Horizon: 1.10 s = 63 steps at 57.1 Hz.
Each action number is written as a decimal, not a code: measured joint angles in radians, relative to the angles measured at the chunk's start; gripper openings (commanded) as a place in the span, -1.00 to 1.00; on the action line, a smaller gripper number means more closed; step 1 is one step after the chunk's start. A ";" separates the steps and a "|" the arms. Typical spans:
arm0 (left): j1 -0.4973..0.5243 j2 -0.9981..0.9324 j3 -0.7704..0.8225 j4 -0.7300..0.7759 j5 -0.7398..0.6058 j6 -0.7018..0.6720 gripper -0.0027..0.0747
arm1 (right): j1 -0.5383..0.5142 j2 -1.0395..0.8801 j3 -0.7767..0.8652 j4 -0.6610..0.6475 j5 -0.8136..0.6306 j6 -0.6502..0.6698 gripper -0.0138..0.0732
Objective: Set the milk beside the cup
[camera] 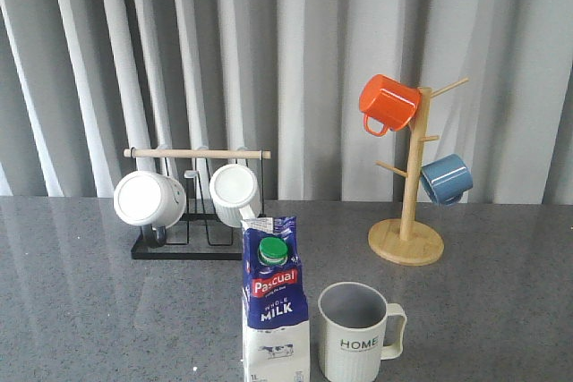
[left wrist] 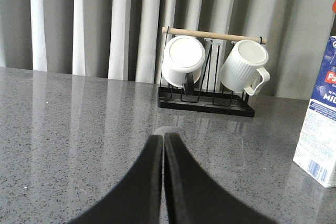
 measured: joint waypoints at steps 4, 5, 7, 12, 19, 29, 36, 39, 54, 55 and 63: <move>0.000 0.000 0.000 0.000 0.000 0.000 -0.94 | 0.000 0.000 0.000 -0.005 0.002 -0.013 -0.71; 0.000 0.000 0.000 0.000 0.000 0.000 -0.94 | 0.000 0.000 0.000 -0.007 0.002 -0.019 -0.71; 0.000 0.000 0.000 0.000 0.000 0.000 -0.94 | 0.000 0.000 0.000 -0.012 -0.002 -0.045 -0.71; 0.000 0.000 0.000 0.000 0.000 0.000 -0.94 | 0.000 0.000 0.000 -0.015 -0.020 -0.114 -0.71; 0.000 0.000 0.000 0.000 0.000 0.000 -0.94 | 0.000 0.000 0.000 -0.015 -0.043 -0.177 -0.71; 0.000 0.000 0.000 0.000 0.000 0.000 -0.94 | 0.000 0.000 0.000 -0.015 -0.068 -0.188 -0.71; 0.000 0.000 0.000 0.000 0.000 0.000 -0.94 | 0.000 0.000 0.000 -0.015 -0.075 -0.188 -0.71; 0.000 0.000 0.000 0.000 0.000 0.000 -0.94 | 0.000 0.000 0.000 -0.015 -0.078 -0.188 -0.71; 0.000 0.000 0.000 0.000 0.000 0.000 -0.94 | 0.000 0.000 0.000 -0.015 -0.078 -0.188 -0.71; 0.000 0.000 0.000 0.000 0.000 0.000 -0.94 | 0.000 0.000 0.000 -0.015 -0.078 -0.188 -0.71; 0.000 0.000 0.000 0.000 0.000 0.000 -0.94 | 0.000 0.000 0.000 -0.015 -0.078 -0.188 -0.71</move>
